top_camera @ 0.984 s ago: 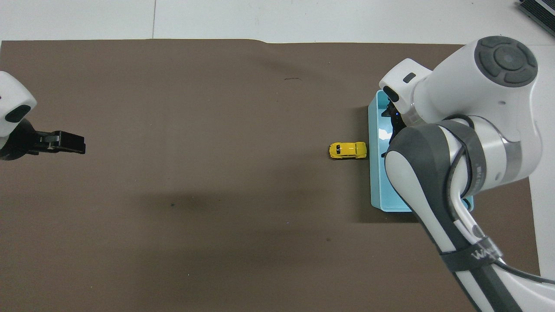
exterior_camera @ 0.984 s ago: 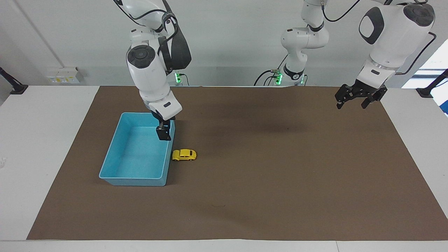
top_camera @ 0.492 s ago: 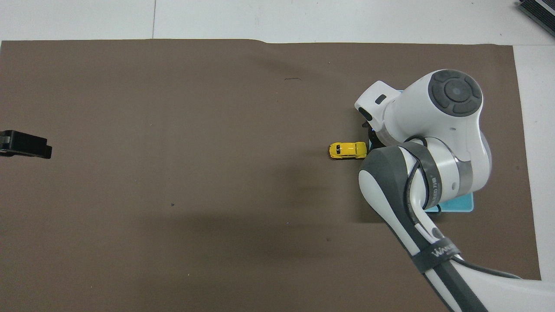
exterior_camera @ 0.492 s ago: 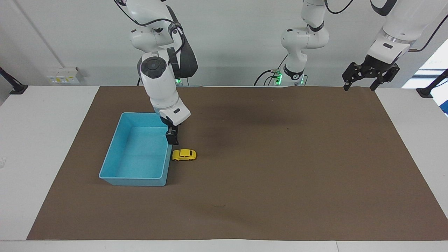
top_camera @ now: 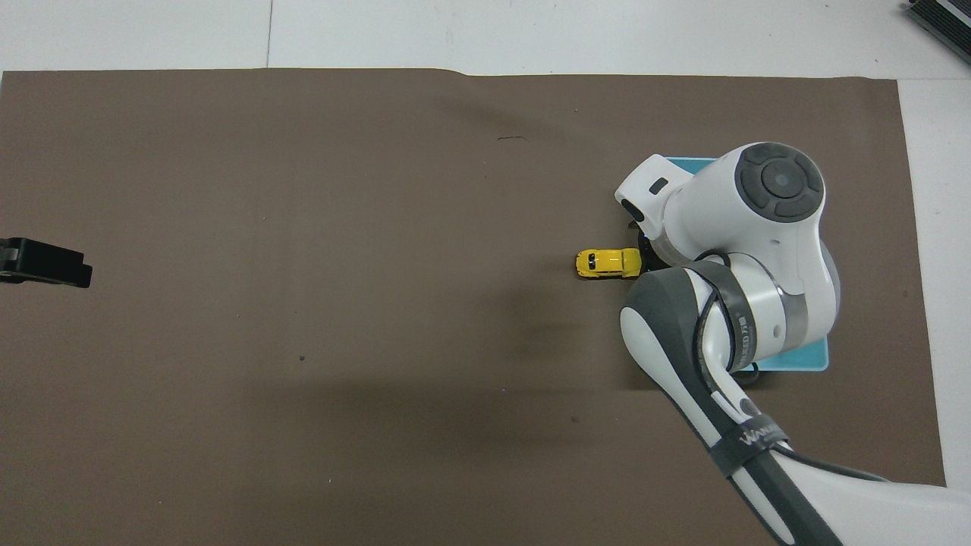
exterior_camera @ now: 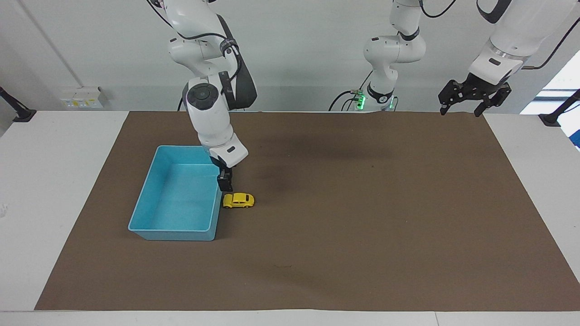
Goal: Wind up and store yellow beetle car
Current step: 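Move the right gripper to the car while the left gripper retracts, then lower the right gripper onto the yellow car and grasp it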
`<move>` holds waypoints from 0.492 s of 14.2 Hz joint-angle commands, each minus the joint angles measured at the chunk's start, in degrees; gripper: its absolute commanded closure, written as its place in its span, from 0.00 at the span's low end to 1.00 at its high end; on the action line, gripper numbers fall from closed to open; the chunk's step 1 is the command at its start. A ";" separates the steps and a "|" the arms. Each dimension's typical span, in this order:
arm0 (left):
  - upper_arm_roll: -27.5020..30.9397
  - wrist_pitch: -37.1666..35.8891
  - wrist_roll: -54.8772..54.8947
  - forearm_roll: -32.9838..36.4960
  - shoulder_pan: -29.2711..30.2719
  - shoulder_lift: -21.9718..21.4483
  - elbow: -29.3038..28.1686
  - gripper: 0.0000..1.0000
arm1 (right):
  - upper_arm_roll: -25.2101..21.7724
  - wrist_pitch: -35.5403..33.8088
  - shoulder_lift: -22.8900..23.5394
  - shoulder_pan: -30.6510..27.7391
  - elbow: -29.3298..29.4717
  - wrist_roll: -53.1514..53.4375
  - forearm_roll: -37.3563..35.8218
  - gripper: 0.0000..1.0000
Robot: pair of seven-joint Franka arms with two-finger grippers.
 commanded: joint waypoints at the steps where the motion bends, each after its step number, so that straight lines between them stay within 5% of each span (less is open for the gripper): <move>1: -0.41 0.98 0.62 0.15 -0.23 -1.51 -1.17 0.00 | -0.14 5.12 0.72 0.04 -2.88 -2.01 0.38 0.00; 7: -0.15 0.98 0.62 0.15 0.56 -1.51 -1.26 0.00 | -0.14 10.67 4.05 0.39 -4.12 -2.80 0.12 0.00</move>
